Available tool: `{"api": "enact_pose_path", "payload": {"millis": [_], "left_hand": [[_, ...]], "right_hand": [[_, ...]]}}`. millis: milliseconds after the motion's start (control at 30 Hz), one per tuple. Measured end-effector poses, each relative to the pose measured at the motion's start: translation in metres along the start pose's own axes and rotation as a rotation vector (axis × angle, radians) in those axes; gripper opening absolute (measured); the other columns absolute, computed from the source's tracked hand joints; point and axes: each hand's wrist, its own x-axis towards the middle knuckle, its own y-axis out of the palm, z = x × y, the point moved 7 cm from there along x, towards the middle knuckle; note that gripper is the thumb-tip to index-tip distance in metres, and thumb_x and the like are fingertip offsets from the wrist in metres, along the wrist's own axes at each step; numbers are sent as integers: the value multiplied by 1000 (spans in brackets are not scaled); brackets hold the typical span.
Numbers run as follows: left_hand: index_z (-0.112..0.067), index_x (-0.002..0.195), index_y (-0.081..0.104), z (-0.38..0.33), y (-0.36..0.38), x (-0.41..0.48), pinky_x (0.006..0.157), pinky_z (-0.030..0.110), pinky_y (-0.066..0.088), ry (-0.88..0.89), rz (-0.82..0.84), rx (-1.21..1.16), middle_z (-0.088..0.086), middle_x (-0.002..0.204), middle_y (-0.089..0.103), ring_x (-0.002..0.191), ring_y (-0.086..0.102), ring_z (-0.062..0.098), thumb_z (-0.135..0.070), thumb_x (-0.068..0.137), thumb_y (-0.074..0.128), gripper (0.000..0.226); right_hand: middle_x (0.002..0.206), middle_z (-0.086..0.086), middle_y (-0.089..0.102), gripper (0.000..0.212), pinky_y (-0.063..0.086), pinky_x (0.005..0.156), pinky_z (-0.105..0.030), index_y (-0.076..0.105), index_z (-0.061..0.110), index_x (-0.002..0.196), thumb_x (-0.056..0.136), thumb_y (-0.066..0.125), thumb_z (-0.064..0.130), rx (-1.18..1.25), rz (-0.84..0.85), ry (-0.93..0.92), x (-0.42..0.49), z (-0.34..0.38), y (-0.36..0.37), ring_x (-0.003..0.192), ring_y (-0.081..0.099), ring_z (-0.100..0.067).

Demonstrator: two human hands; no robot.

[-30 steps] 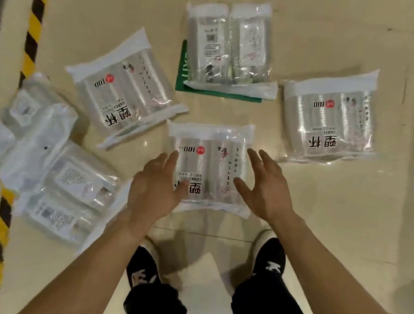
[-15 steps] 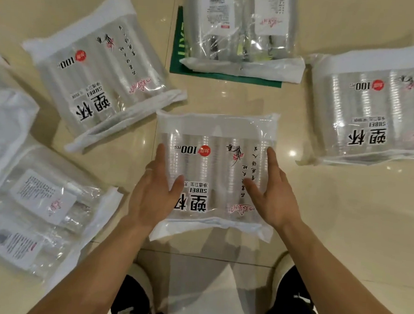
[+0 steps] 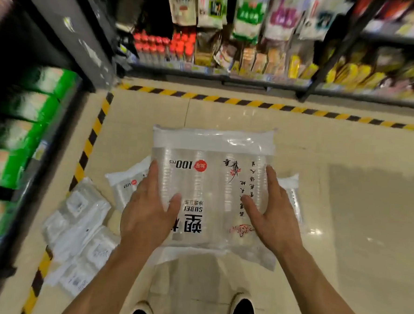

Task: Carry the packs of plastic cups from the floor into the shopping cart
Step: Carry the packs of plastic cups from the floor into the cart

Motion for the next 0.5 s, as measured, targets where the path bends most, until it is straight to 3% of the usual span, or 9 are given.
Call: {"api": "enact_pose_path", "payload": {"millis": [233,367,500], "left_hand": [[-26,152,20,-156,-239,-52,97,39,39,47,-127,-34,5,147,44,128,45,28,-68,80,28,84],[-35,147,22,-225,-341,-85,87,40,44,105,-144,-33,10,130,56,113,54,33,-60,90,43,66],[-25,151,24,-284,-411,-116,86,35,39,168,-123,-65,13,138,52,121,52,33,-48,95,51,66]], "right_hand": [[146,1,45,74,34,92,-26,17,30,154,93,53,52,28,-145,-115,-48,190,-223,131,42,-18],[149,-3,42,75,36,93,-28,17,27,154,93,50,55,34,-153,-123,-85,261,-318,133,42,-21],[153,-7,37,79,39,100,-37,13,24,155,93,47,60,8,-182,-131,-121,304,-391,135,41,-27]]}}
